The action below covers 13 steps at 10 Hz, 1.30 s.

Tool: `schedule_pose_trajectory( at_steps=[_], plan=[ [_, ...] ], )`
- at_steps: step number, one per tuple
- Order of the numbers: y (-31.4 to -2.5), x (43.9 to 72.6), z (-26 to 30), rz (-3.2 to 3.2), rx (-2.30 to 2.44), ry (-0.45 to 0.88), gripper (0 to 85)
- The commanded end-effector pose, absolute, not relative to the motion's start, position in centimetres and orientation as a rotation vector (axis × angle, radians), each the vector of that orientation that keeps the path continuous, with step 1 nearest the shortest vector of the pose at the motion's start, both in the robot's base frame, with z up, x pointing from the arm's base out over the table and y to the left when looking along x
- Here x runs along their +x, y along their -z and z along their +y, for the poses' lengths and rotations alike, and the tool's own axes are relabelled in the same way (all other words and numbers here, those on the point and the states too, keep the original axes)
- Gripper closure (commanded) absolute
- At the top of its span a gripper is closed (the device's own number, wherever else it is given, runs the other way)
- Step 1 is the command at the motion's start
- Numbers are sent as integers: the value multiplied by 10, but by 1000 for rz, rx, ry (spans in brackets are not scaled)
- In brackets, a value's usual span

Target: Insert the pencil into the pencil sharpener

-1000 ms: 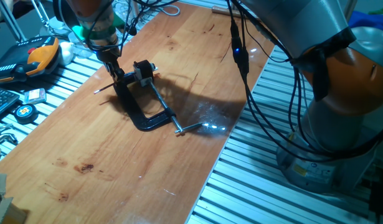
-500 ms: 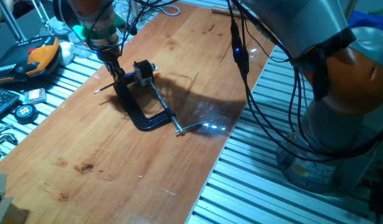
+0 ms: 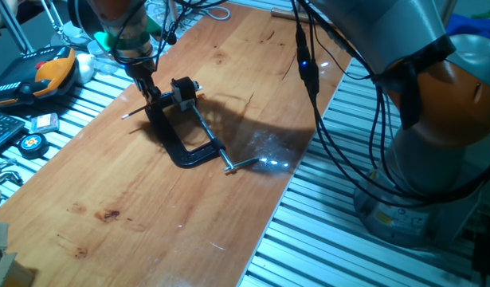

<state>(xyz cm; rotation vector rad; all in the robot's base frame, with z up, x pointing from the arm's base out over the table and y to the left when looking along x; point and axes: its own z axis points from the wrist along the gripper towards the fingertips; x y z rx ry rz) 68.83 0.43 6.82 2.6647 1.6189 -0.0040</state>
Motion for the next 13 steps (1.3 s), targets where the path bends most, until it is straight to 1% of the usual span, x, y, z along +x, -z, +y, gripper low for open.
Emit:
schedule_pose_trajectory(
  at_steps=[1,13],
  plan=[
    [-69,688,4,1618,2665,4,850],
    [-67,684,-3,1622,2667,-1,850]
  ],
)
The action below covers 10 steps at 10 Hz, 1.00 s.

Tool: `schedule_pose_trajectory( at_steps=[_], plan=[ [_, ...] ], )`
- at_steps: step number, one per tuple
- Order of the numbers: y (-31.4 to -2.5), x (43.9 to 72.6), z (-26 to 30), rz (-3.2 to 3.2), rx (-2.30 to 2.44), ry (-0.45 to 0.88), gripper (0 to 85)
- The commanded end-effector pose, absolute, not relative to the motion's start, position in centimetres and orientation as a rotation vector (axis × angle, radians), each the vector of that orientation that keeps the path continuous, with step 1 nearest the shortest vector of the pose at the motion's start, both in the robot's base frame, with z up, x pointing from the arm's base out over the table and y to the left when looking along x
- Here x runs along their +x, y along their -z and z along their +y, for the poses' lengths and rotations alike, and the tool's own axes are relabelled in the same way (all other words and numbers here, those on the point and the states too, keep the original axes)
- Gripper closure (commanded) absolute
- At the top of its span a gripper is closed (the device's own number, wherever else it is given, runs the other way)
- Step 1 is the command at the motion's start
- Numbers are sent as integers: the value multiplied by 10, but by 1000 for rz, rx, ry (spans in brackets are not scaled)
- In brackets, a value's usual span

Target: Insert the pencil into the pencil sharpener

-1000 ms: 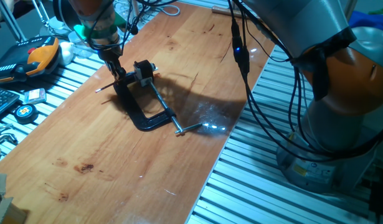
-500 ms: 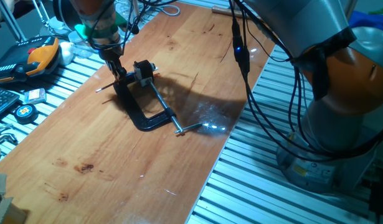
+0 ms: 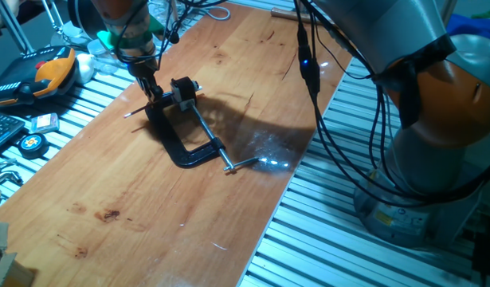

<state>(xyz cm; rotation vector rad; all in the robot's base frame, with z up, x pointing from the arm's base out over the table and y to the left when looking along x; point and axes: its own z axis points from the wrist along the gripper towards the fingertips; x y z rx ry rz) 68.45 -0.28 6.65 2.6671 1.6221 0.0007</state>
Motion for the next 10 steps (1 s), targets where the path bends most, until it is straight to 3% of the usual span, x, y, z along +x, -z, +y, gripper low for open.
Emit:
schedule_pose_trajectory(
  at_steps=[1,10],
  plan=[
    [-66,684,-3,1622,2667,-1,850],
    [-67,680,-10,1625,2663,0,850]
  ],
)
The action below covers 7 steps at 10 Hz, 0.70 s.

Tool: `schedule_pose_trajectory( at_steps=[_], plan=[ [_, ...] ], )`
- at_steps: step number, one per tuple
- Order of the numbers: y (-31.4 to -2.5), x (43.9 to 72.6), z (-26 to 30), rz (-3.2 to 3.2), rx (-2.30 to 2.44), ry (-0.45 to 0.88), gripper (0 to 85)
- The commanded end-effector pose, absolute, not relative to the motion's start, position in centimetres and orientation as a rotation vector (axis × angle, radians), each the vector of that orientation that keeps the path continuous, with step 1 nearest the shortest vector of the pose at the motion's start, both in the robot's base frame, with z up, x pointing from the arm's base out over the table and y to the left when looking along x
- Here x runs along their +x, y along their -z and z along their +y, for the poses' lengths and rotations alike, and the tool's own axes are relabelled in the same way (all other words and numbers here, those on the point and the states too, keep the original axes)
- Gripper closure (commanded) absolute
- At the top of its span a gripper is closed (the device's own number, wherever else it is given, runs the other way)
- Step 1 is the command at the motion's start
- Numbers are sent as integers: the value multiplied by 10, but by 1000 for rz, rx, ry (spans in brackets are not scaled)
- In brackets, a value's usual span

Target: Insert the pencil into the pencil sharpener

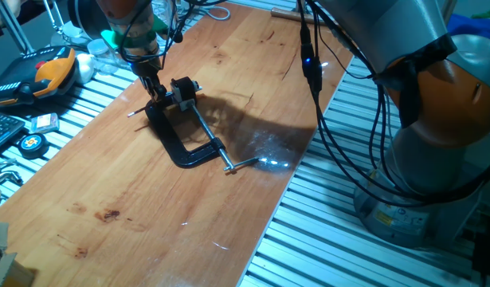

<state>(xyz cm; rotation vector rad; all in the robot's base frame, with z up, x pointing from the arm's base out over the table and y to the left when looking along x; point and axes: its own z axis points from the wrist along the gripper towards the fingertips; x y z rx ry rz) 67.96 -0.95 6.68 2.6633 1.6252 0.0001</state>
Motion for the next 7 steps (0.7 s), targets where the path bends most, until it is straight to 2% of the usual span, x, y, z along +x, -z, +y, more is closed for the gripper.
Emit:
schedule_pose_trajectory(
  at_steps=[1,7],
  plan=[
    [-67,679,-10,1625,2663,0,850],
    [-67,679,-13,1629,2660,-2,850]
  ],
)
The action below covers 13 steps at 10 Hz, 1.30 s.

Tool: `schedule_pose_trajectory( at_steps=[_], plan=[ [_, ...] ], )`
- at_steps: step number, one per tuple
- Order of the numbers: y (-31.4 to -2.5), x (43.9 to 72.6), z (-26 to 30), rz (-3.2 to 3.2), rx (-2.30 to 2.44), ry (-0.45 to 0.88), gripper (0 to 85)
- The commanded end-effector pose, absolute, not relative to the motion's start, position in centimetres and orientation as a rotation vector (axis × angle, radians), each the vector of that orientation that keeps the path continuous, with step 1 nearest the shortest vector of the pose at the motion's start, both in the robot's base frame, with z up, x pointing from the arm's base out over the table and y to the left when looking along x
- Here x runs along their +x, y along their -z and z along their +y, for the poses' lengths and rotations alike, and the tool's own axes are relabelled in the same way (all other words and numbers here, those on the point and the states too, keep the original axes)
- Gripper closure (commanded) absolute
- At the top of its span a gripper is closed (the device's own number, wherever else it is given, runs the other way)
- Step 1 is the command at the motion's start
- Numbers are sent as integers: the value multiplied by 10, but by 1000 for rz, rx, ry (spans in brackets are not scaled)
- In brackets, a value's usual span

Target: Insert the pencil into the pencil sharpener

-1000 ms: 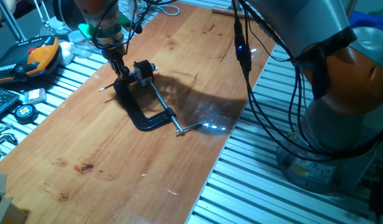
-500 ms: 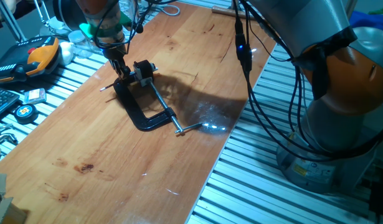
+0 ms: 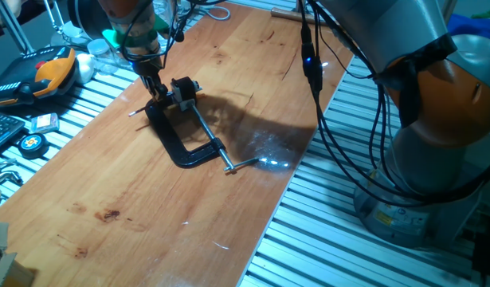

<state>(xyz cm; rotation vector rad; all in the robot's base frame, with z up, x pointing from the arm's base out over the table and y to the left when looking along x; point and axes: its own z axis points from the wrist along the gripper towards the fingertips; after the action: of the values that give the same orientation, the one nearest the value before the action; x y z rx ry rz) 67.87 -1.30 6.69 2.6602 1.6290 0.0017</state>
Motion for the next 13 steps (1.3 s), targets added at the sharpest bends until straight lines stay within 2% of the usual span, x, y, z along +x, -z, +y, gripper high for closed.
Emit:
schedule_pose_trajectory(
  at_steps=[1,13],
  plan=[
    [-67,679,-13,1630,2661,-3,850],
    [-67,676,-17,1618,2670,-5,850]
  ],
)
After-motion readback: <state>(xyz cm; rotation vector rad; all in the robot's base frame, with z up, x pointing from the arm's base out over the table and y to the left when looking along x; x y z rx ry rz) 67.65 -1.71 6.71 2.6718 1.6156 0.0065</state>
